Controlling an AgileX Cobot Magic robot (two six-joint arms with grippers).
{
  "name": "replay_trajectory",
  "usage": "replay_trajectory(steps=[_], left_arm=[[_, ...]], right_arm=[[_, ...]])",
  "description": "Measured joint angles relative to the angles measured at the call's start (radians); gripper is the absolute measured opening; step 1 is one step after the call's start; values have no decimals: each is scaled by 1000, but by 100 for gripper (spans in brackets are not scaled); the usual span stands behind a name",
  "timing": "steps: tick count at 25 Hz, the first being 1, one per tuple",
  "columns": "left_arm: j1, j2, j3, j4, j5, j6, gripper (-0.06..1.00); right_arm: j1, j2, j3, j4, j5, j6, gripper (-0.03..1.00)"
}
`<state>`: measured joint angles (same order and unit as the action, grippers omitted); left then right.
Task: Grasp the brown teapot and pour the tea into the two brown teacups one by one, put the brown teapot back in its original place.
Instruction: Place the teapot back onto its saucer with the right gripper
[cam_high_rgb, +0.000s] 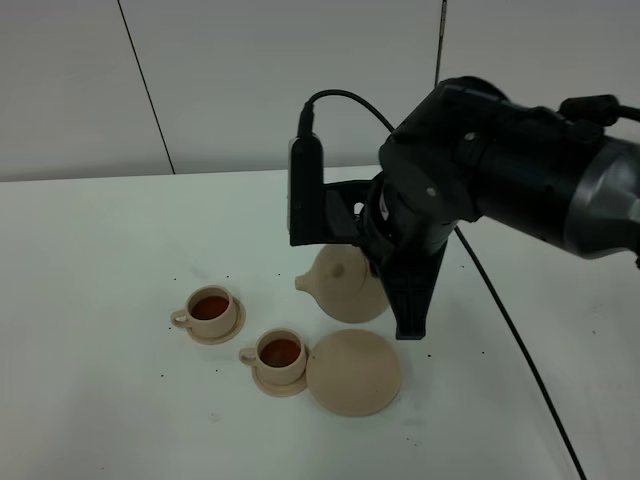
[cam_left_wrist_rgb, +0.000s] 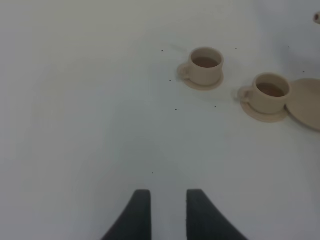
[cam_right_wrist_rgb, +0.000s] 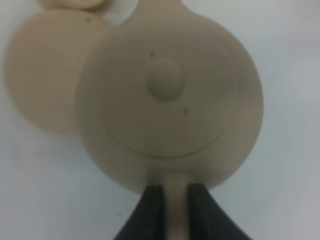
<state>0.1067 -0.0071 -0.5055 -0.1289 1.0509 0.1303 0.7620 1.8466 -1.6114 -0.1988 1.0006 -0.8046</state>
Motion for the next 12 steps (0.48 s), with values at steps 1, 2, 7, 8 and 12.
replay_trajectory(steps=[1,2,7,8,12], left_arm=[[0,0,0,0,0,0,24],[0,0,0,0,0,0,24],[0,0,0,0,0,0,24],[0,0,0,0,0,0,24],[0,0,0,0,0,0,24]], right_arm=[[-5,-2,0,21,16,0,10],[-11,-3,0,41,29,-2,10],[-39,-3,0,131,56,-30,10],[-45,-3,0,153,56,-38,10],[-78,-3,0,251,57,-86,10]])
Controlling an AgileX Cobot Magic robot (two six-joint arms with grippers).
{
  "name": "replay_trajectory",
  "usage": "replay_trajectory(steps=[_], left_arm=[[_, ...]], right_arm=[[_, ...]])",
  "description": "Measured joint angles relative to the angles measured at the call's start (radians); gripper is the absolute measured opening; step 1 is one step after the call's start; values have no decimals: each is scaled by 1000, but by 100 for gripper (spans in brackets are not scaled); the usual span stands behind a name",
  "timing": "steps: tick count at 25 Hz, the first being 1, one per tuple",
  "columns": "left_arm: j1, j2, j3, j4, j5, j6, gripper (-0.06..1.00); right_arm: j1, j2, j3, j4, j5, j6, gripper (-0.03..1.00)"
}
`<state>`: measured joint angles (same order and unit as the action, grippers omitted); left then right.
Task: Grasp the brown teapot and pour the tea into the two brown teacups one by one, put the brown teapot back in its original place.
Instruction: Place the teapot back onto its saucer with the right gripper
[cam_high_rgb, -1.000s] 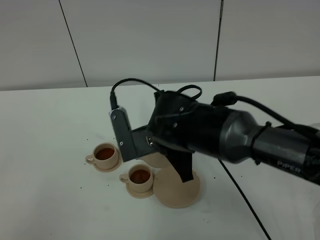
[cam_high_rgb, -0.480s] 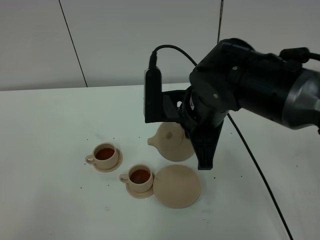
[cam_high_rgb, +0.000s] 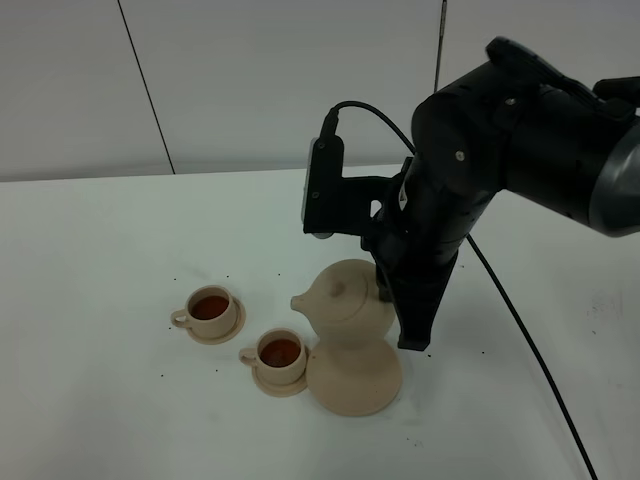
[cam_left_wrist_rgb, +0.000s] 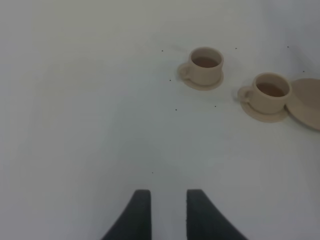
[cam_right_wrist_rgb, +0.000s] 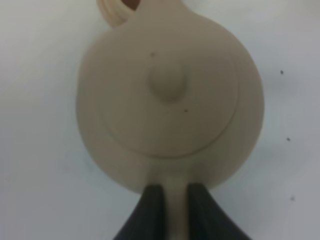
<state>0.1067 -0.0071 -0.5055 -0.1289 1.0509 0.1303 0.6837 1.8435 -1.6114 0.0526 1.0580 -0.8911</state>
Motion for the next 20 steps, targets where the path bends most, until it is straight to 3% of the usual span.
replay_trajectory(steps=[7,20], left_arm=[[0,0,0,0,0,0,24],[0,0,0,0,0,0,24]], right_arm=[[-72,-1,55,181,-14,-127,10],[-101,-1,227,209,-280,-240,10]])
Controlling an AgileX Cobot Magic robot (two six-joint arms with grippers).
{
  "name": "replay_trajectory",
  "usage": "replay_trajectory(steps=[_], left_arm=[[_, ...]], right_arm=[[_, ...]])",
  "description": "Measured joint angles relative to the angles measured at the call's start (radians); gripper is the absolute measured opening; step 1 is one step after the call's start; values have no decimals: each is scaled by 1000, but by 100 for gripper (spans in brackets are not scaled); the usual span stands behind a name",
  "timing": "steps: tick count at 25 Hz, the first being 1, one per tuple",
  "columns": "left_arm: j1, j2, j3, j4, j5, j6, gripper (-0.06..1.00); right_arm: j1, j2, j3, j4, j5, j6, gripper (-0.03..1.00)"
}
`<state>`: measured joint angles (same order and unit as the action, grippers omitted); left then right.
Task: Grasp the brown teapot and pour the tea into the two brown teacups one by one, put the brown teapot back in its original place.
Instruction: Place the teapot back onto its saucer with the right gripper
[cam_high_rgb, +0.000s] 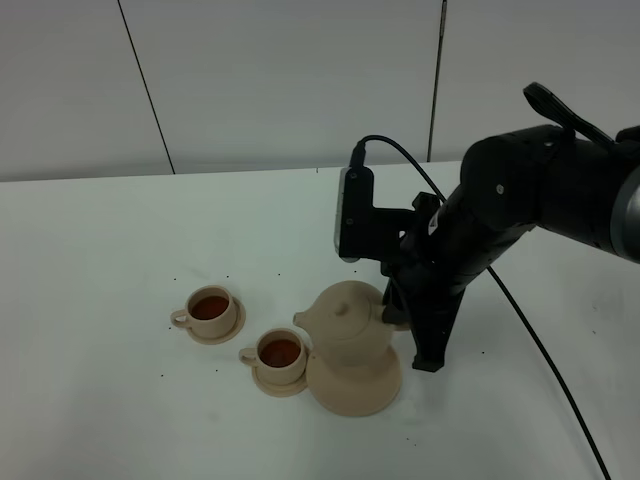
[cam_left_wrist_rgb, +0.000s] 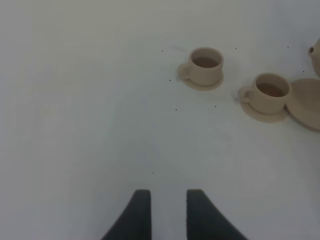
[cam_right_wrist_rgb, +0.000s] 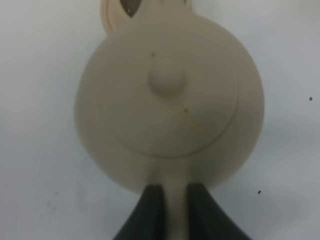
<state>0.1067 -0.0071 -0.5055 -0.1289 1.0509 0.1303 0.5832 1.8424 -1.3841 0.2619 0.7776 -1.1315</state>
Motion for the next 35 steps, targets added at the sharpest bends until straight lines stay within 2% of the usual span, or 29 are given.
replay_trajectory(steps=[12,19,35], left_arm=[[0,0,0,0,0,0,24],[0,0,0,0,0,0,24],[0,0,0,0,0,0,24]], right_arm=[[-38,19,80,104,-95,-110,10],[-43,29,80,160,-96,-166,10],[-47,64,81,186,-74,-181,10]])
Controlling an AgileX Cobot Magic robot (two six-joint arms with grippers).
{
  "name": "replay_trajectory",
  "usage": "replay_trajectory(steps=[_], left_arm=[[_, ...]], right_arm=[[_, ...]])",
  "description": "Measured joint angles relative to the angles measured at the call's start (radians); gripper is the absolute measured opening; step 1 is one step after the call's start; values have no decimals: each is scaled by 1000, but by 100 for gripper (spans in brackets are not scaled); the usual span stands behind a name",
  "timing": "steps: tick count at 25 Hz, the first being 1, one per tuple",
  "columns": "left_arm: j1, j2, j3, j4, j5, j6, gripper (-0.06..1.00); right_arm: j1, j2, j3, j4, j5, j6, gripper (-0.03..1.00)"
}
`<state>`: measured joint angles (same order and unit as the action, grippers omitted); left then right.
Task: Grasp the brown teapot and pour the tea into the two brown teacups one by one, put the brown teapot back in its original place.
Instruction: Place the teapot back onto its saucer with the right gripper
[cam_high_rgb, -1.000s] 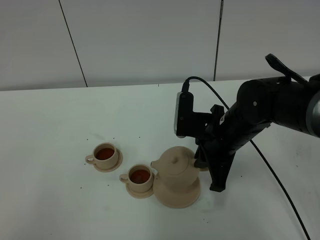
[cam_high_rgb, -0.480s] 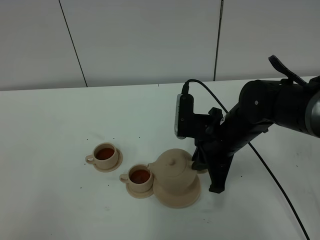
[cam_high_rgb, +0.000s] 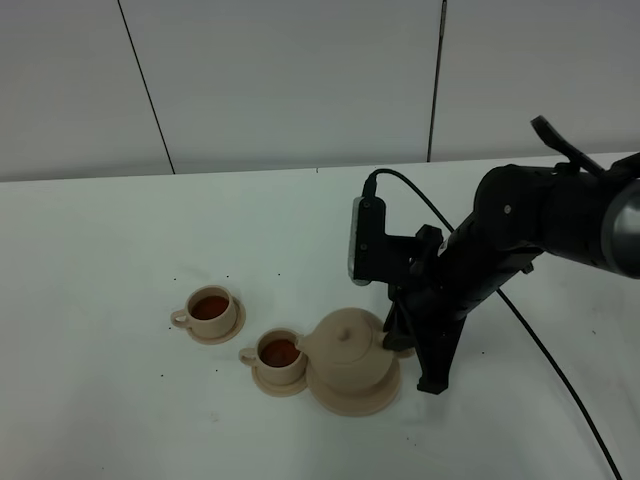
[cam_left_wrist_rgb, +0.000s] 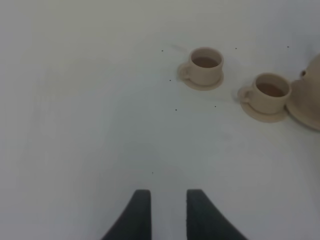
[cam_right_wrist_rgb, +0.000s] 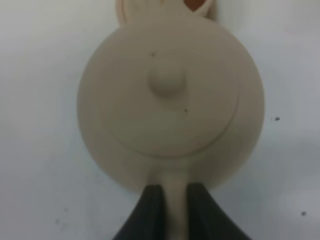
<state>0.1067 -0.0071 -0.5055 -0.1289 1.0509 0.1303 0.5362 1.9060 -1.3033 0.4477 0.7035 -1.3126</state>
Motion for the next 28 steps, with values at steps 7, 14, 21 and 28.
replay_trajectory(steps=[7,14,21,28], left_arm=[[0,0,0,0,0,0,24],[0,0,0,0,0,0,24],[0,0,0,0,0,0,24],[0,0,0,0,0,0,24]], right_arm=[[0,13,0,26,-15,-30,10],[0,29,0,25,-35,-32,10],[0,50,0,26,-42,-37,10],[-1,50,0,26,-48,-40,10]])
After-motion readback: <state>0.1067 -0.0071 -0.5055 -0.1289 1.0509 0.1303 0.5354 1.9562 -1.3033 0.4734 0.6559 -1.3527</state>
